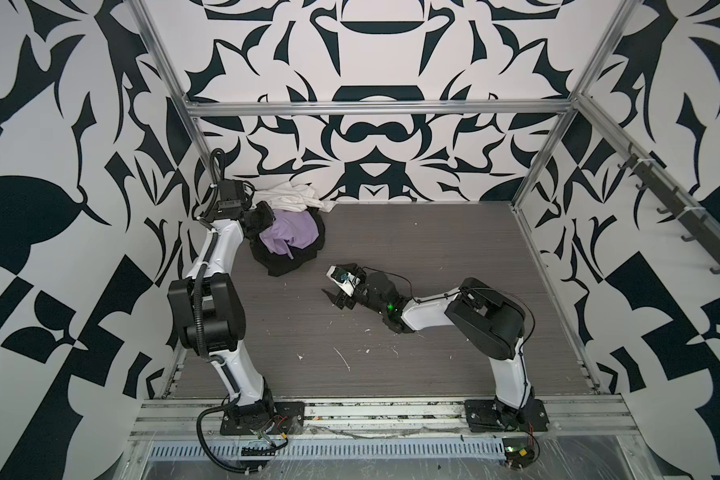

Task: Pick out a specific cloth from the pile
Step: 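Lift the lavender cloth upward off the pile with the left gripper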

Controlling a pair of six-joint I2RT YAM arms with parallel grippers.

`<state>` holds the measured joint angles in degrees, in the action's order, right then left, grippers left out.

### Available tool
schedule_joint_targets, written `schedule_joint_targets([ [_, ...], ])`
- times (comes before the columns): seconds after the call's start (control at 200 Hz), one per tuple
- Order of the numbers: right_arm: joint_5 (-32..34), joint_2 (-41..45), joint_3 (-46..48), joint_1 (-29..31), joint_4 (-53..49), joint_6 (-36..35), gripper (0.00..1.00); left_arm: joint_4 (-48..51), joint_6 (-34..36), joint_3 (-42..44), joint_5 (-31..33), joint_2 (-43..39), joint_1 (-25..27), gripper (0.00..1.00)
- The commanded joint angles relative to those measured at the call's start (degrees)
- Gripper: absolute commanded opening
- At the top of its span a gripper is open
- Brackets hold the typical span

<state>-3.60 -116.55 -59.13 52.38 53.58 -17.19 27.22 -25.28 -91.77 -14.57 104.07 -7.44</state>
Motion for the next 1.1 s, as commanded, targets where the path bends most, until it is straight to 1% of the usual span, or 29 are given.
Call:
schedule_joint_targets([
  [0.0, -0.36, 2.96, -2.94, 0.34, 0.82, -2.03, 0.86, -0.37, -1.74, -2.17, -2.13, -2.73, 0.03, 0.0],
  [0.275, -0.27, 1.97, -5.44, 0.28, 1.23, -2.87, 0.88, -2.43, -1.73, -1.46, -2.38, -5.02, -0.01, 0.0],
  [0.805, -0.36, 1.59, -6.0, 0.27, 2.61, -2.15, 0.88, -3.75, -1.85, -1.92, -4.83, -7.47, 0.07, 0.0],
  [1.095, -0.43, 1.42, -6.33, 0.28, 2.71, -2.06, 0.88, -3.76, -1.44, -0.58, -5.12, -8.88, 0.07, 0.0],
])
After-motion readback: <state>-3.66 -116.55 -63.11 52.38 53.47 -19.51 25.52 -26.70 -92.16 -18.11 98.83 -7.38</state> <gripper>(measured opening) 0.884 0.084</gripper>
